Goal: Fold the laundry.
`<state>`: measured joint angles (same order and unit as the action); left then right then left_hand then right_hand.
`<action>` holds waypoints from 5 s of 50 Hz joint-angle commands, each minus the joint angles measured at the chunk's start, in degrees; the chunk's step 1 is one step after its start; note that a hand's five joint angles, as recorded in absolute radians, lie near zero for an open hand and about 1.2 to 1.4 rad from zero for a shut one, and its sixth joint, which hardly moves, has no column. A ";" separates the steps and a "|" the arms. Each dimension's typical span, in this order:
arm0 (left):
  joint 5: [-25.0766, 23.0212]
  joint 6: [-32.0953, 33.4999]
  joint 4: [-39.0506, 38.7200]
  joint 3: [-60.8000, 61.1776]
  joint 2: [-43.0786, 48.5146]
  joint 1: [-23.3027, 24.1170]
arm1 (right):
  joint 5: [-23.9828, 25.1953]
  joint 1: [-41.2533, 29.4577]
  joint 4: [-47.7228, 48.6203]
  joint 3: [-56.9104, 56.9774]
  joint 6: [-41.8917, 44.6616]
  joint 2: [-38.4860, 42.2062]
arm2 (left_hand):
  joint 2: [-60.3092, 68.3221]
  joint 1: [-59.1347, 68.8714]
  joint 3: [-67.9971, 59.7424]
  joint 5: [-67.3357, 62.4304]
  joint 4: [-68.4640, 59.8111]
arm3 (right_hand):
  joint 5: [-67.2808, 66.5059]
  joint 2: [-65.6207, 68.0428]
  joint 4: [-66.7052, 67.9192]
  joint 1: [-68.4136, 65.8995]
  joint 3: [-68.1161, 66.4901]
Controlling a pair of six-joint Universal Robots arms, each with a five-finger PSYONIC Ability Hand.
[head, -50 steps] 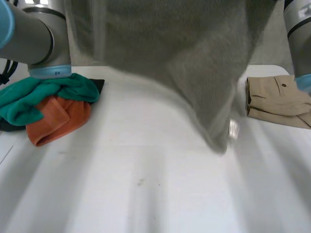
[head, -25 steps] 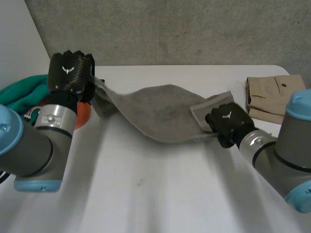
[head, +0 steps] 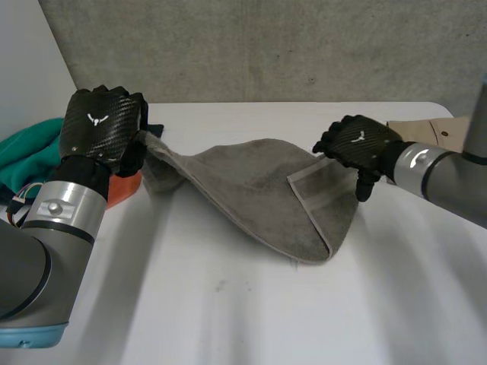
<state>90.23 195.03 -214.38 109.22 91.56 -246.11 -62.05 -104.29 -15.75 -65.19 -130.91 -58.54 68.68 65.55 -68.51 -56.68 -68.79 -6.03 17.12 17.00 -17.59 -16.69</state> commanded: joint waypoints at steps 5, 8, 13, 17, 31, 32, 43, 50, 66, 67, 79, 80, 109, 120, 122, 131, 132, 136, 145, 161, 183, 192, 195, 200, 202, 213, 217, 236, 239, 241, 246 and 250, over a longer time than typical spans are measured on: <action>0.04 0.00 -0.08 1.70 -0.94 0.80 | -0.97 -6.27 0.81 17.37 1.27 19.77 | 11.32 14.45 -11.49 -13.32 -11.21 | -3.97 2.89 3.00 -2.41 -3.32; 0.04 0.00 -0.08 1.70 -0.94 0.89 | -1.58 -6.80 0.90 23.34 1.18 25.57 | 11.32 14.45 -11.49 -13.32 -11.21 | -5.82 4.74 4.85 -4.26 -5.16; 0.04 0.00 -0.08 1.70 -0.94 0.80 | -4.57 -6.89 0.81 30.56 1.53 31.55 | 11.32 14.45 -11.49 -13.32 -11.21 | -8.85 7.76 7.88 -7.29 -8.19; 0.04 0.00 -0.08 1.70 -0.94 0.80 | -5.89 -6.89 0.64 35.13 1.62 34.98 | 11.32 14.45 -11.49 -13.32 -11.21 | -17.90 16.82 16.93 -16.34 -17.24; -0.05 0.35 0.10 0.12 -4.27 -1.48 | -13.80 -5.22 9.24 22.06 -0.66 16.28 | 11.32 14.45 -11.49 -13.32 -11.21 | -63.97 62.88 63.00 -62.41 -63.31; -0.05 0.35 0.27 0.03 -4.72 -1.92 | -13.97 -4.87 9.77 20.39 -0.92 14.18 | 11.32 14.45 -11.49 -13.32 -11.21 | -63.97 62.88 63.00 -62.41 -63.31; -0.05 0.17 11.24 -5.76 -10.25 -10.79 | -16.00 4.53 3.81 5.78 -4.61 -11.05 | 11.32 14.45 -11.49 -13.32 -11.21 | -63.97 62.88 63.00 -62.41 -63.31; -0.23 0.08 23.71 -12.87 -11.66 -13.96 | -13.11 10.07 -7.26 5.87 -8.74 -24.14 | 11.32 14.45 -11.49 -13.32 -11.21 | -63.97 62.88 63.00 -62.41 -63.31; -4.18 0.70 36.66 -25.71 4.48 -14.93 | -12.13 11.04 -11.85 0.24 -8.49 -23.39 | 11.32 14.45 -11.49 -13.32 -11.21 | -63.97 62.88 63.00 -62.41 -63.31; -4.18 0.79 36.58 -26.50 6.33 -14.67 | -12.22 10.95 -11.85 0.33 -8.31 -21.28 | 11.32 14.45 -11.49 -13.32 -11.21 | -63.97 62.88 63.00 -62.41 -63.31; -2.07 4.74 31.41 -60.32 34.56 -11.41 | -23.37 7.18 1.66 20.97 -8.21 3.34 | 11.32 14.45 -11.49 -13.32 -11.21 | -63.97 62.88 63.00 -62.41 -63.31; -2.07 4.92 28.87 -63.48 35.44 -11.24 | -23.90 6.83 5.17 22.29 -9.09 3.69 | 11.32 14.45 -11.49 -13.32 -11.21 | -63.97 62.88 63.00 -62.41 -63.31; -3.04 -0.10 -3.77 -43.23 40.97 -10.89 | -16.17 5.94 37.29 4.82 -21.49 10.90 | 11.32 14.45 -11.49 -13.32 -11.21 | -63.97 62.88 63.00 -62.41 -63.31; -2.69 11.76 11.06 -29.52 36.34 -9.48 | -16.35 6.38 17.63 -3.25 -9.65 8.82 | 11.32 14.45 -11.49 -13.32 -11.21 | -63.97 62.88 63.00 -62.41 -63.31; -2.25 15.02 18.45 -24.33 30.54 -10.01 | -16.44 6.38 14.45 -6.24 -7.79 5.91 | 11.32 14.45 -11.49 -13.32 -11.21 | -63.97 62.88 63.00 -62.41 -63.31; -3.04 20.56 39.28 -2.27 6.20 -11.85 | -17.05 12.97 -0.93 -26.81 4.68 -16.76 | 11.32 14.45 -11.49 -13.32 -11.21 | -63.97 62.88 63.00 -62.41 -63.31; -3.30 22.56 42.08 0.27 2.70 -12.11 | -16.62 14.98 -3.38 -29.96 8.70 -20.09 | 11.32 14.45 -11.49 -13.32 -11.21 | -63.97 62.88 63.00 -62.41 -63.31; -5.05 28.01 45.18 3.19 -1.37 -12.82 | -16.09 17.98 -7.79 -35.16 16.45 -23.89 | 11.32 14.45 -11.49 -13.32 -11.21 | -63.97 62.88 63.00 -62.41 -63.31; -5.50 27.60 36.33 -2.42 6.96 -11.86 | -14.94 17.02 4.04 -33.69 7.35 -18.73 | 11.32 14.45 -11.49 -13.32 -11.21 | -63.97 62.88 63.00 -62.41 -63.31; 5.30 18.63 25.59 -31.33 33.33 -7.37 | -19.86 6.13 22.68 -5.58 -0.92 8.33 | 11.32 14.45 -11.49 -13.32 -11.21 | -63.97 62.88 63.00 -62.41 -63.31; 11.45 18.89 25.24 -51.21 46.52 -4.12 | -25.05 2.43 27.62 13.96 -1.88 21.99 | -58.68 -55.55 58.51 56.68 58.79 | 6.03 -7.12 -7.00 7.59 6.69; 11.90 18.10 25.59 -43.14 37.21 -2.71 | -21.28 3.74 25.25 -1.50 -10.50 4.33 | -58.68 -55.55 58.51 56.68 58.79 | 6.03 -7.12 -7.00 7.59 6.69; 11.64 18.01 25.59 -39.01 33.71 -2.54 | -18.03 5.67 20.16 -6.78 -12.17 -0.86 | -58.68 -55.55 58.51 56.68 58.79 | 6.03 -7.12 -7.00 7.59 6.69; 10.94 17.66 25.24 -32.41 29.04 -2.19 | -13.89 9.98 12.51 -12.76 -12.44 -3.07 | -58.68 -55.55 58.51 56.68 58.79 | -2.76 1.68 1.79 -1.20 -2.10; 10.06 16.35 25.06 -29.69 27.37 -1.58 | -11.97 11.65 10.23 -15.04 -12.26 -3.07 | -58.68 -55.55 58.51 56.68 58.79 | -13.84 12.76 12.87 -12.28 -13.18; 7.77 11.77 24.89 -26.42 25.60 -0.25 | -7.74 15.52 15.83 -19.01 -11.47 1.76 | -58.68 -55.55 58.51 56.68 58.79 | -21.47 20.39 20.50 -19.91 -20.81; 7.77 11.77 24.89 -26.42 25.69 -0.25 | -8.00 15.44 18.73 -18.22 -11.30 4.83 | -58.68 -55.55 58.51 56.68 58.79 | -22.30 21.22 21.33 -20.74 -21.64; 7.77 11.77 24.97 -24.84 22.44 0.28 | -11.25 26.24 21.03 -20.32 -4.01 -1.13 | -58.68 -55.55 58.51 56.68 58.79 | -63.97 62.88 63.00 -62.41 -63.31; 7.77 11.69 25.06 -23.53 20.68 0.10 | -11.95 29.32 19.71 -20.15 1.61 -2.10 | -58.68 -55.55 58.51 56.68 58.79 | -63.97 62.88 63.00 -62.41 -63.31; 7.60 11.69 25.06 -21.86 19.20 -0.16 | -13.53 30.11 19.01 -19.89 6.08 -2.54 | -58.68 -55.55 58.51 56.68 58.79 | -63.97 62.88 63.00 -62.41 -63.31; 7.59 11.69 24.97 -19.83 16.55 -0.51 | -16.08 27.05 19.18 -18.74 10.24 -5.52 | -58.68 -55.55 58.51 56.68 58.79 | -63.97 62.88 63.00 -62.41 -63.31; 7.59 11.69 24.97 -19.22 15.06 -0.87 | -15.12 15.72 21.28 -16.90 8.22 -9.13 | -58.68 -55.55 58.51 56.68 58.79 | -63.97 62.88 63.00 -62.41 -63.31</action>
<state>97.82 206.72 -189.38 88.72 108.91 -246.50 -77.14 -77.06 3.57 -84.14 -122.14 -63.63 11.95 10.84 -12.33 -2.75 -11.66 -56.22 67.59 68.63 -63.93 -68.09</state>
